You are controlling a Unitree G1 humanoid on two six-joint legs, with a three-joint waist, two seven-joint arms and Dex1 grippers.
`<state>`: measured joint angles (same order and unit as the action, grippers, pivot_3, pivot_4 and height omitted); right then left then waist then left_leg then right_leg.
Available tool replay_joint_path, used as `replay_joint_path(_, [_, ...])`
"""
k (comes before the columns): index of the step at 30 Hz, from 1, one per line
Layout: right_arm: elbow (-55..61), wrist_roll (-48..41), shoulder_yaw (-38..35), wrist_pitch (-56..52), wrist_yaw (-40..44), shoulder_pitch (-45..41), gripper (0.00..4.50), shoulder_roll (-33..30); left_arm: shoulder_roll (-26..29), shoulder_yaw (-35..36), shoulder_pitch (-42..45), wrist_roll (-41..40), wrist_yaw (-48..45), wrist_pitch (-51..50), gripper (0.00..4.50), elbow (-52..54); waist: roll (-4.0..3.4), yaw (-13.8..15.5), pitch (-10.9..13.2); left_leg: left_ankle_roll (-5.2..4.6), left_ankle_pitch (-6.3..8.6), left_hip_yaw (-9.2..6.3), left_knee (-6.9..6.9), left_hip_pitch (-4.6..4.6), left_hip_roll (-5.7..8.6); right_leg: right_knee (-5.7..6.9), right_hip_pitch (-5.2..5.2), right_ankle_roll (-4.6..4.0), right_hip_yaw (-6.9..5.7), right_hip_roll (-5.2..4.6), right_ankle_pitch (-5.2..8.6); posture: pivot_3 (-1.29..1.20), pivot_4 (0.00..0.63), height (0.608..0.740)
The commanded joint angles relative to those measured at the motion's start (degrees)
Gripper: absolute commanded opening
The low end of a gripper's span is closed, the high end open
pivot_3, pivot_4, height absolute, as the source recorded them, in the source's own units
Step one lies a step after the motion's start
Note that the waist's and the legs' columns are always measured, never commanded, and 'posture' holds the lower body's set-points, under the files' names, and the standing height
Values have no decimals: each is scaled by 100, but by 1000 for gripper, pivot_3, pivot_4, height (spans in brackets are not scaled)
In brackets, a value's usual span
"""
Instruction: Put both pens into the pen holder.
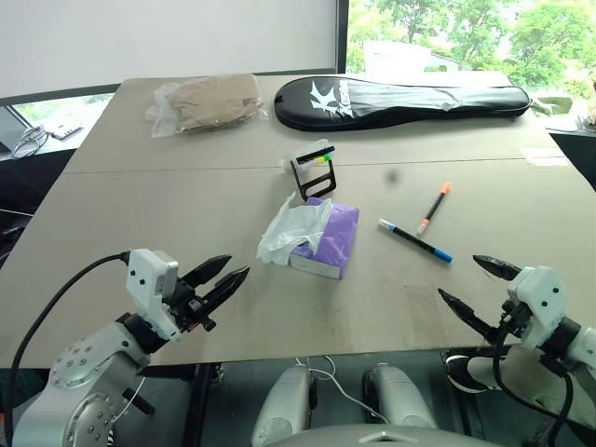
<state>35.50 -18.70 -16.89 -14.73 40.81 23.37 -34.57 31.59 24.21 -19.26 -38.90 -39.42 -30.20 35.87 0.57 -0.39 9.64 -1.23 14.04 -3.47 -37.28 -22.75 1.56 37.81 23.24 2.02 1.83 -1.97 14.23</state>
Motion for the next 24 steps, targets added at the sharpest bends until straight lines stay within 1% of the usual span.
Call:
replay_joint_path(1, [152, 32, 31, -365, -181, -313, 4500, -159, 129, -19, -2, -36, -368, 309, 2428, 44, 0, -2, 0, 0, 0, 0, 0, 0, 0, 0, 0, 0, 0, 0, 0, 0, 150, 740])
replay_joint_path(2, [193, -25, 207, -820, -259, -594, 4500, -275, 260, -83, 27, -61, -630, 393, 2726, 70, 3, -19, 0, 0, 0, 0, 0, 1, 0, 0, 0, 0, 0, 0, 0, 0, 150, 740])
replay_joint_path(3, [209, -24, 336, -1073, -329, -839, 4500, -341, 370, -147, 65, -47, -806, 459, 2912, 109, 8, -42, 4, 0, 0, 3, -1, 2, -2, 1, 0, 0, 2, 1, 0, 0, 150, 740])
replay_joint_path(4, [204, -40, 463, -1366, -388, -1115, 4500, -418, 470, -214, 141, -9, -905, 508, 3364, 158, 9, -46, 4, 0, 0, 9, -4, 4, -4, 3, 1, -2, 8, 5, -1, 0, 150, 740])
replay_joint_path(5, [190, -225, 499, -1682, -433, -1383, 4500, -429, 548, -265, 222, -4, -944, 518, 3607, 199, 7, -38, 3, 0, -1, 10, -6, 5, -6, 4, 1, -3, 8, 5, -1, 0, 150, 740])
replay_joint_path(6, [192, -346, 523, -1955, -487, -1585, 4500, -432, 603, -299, 279, -20, -972, 529, 4229, 212, 8, -25, 3, 0, -1, 9, -8, 10, -6, 5, -2, -4, 6, 5, -2, 0, 150, 740])
replay_joint_path(7, [168, -433, 638, -2252, -479, -1878, 4500, -502, 664, -336, 356, -91, -1024, 502, 4465, 240, 8, -17, 3, 0, -1, 6, -7, 8, -6, 4, -1, -5, 2, 6, -2, 0, 150, 740])
replay_joint_path(8, [131, -509, 766, -2553, -484, -2158, 4500, -551, 707, -361, 427, -158, -1063, 471, 4465, 245, 9, -12, 5, 0, 0, 3, -6, 5, -7, 3, 0, -9, -1, 6, -4, 0, 150, 740])
replay_joint_path(11, [-83, -618, 1116, -4053, -803, -3015, 4500, -733, 825, -466, 584, -215, -1147, 456, 4465, 263, 9, -14, 6, 0, 0, 3, -2, -10, -6, 1, 10, -26, -5, 5, -17, 0, 150, 740])
replay_joint_path(13, [-472, -590, 1272, -4806, -1149, -3767, 4500, -556, 889, -526, 704, -252, -1136, 415, 4465, 295, 15, -17, 8, 0, 0, 1, -2, -14, -4, -1, 12, -19, -6, 4, -21, 0, 150, 740])
replay_joint_path(15, [-1028, -574, 1192, -5583, -1625, -4661, 4500, -75, 944, -581, 828, -235, -1123, 427, 4465, 316, 16, -34, 10, 0, 0, 2, 0, -15, -4, -2, 13, -10, -5, 4, -26, 0, 150, 740])
replay_joint_path(17, [-1753, -312, 924, -6364, -2289, -5614, 4500, 555, 1004, -627, 938, -221, -1115, 432, 4465, 324, 13, -50, 16, 0, 0, 7, 0, -15, -4, 1, 17, -10, -1, 7, -28, 0, 150, 740])
replay_joint_path(18, [-2040, -193, 789, -6578, -2561, -5952, 4500, 818, 1043, -649, 983, -226, -1127, 414, 4465, 336, 21, -96, 20, 0, 0, 6, 1, -14, -3, 3, 17, -10, -1, 6, -28, 0, 150, 740])
replay_joint_path(19, [-2286, -32, 732, -6781, -2803, -6223, 4500, 1019, 1103, -674, 1016, -211, -1162, 411, 4465, 351, 13, -91, 25, 1, 0, 19, 1, -5, -10, 9, 17, -12, 6, 16, -30, 0, 150, 740])
replay_joint_path(22, [-3166, 372, 570, -6935, -3394, -6846, 4500, 1546, 1199, -582, 1241, -779, -1144, 174, 4465, 580, 16, -34, 22, 2, -2, 7, 8, -17, -8, 13, 31, -18, 0, 15, -36, 0, 150, 740])
replay_joint_path(24, [-3675, 532, 678, -6906, -3534, -7091, 4500, 1648, 1288, -581, 1465, -952, -1074, 60, 4465, 616, 16, -5, 23, 4, -2, -8, 10, -28, 0, 7, 33, -18, -17, 5, -36, 0, 150, 740])
